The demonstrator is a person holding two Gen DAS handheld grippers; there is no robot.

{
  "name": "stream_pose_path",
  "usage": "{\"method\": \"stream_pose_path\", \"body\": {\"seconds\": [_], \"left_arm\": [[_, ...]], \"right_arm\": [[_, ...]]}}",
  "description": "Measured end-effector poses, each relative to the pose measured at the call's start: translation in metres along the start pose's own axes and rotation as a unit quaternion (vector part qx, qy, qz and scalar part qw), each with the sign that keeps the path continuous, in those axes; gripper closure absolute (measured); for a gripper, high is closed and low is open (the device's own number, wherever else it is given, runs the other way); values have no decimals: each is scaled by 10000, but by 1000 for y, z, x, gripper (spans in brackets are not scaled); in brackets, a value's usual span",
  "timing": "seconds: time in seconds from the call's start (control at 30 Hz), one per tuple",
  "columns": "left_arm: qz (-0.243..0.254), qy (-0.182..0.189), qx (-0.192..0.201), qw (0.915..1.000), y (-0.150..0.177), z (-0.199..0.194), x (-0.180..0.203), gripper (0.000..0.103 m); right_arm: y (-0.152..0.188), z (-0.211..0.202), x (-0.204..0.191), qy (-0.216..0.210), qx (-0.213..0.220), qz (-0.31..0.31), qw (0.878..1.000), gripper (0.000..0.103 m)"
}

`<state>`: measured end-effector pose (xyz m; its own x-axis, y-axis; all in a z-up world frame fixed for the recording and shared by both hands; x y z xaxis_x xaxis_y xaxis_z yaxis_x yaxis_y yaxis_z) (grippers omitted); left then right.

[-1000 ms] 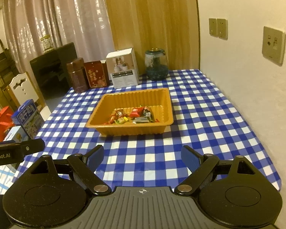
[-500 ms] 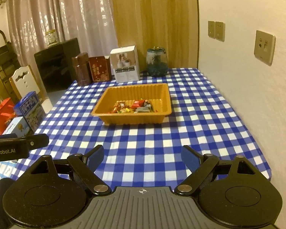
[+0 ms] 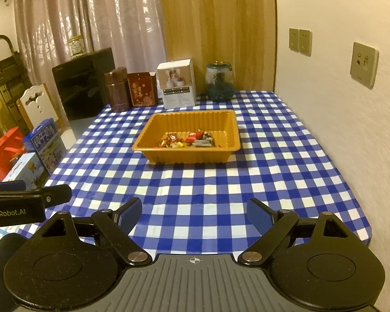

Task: Organize snacks

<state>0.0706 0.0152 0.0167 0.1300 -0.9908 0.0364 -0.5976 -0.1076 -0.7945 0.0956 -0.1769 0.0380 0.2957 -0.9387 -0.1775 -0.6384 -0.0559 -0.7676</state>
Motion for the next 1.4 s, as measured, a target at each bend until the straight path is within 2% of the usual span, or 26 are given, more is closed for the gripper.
{"method": "stream_pose_path", "body": {"seconds": [1.4], "left_arm": [[27, 66, -30, 10000, 2, 3, 6, 0]], "right_arm": [[0, -1, 5, 34, -5, 49, 10000, 16]]}}
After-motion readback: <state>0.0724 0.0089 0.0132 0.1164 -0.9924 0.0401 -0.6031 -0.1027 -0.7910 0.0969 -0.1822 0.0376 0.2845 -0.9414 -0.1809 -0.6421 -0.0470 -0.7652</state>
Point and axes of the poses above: each gripper's, at about its wrist camera, not at the fingertips, and z roughly the way its jaws point, x to its right, y to its underside, the point moved 9 cm from there along z, roughly the way its jaws point, and after that the axes turned 4 degrees about -y, right-handed, at the moved point
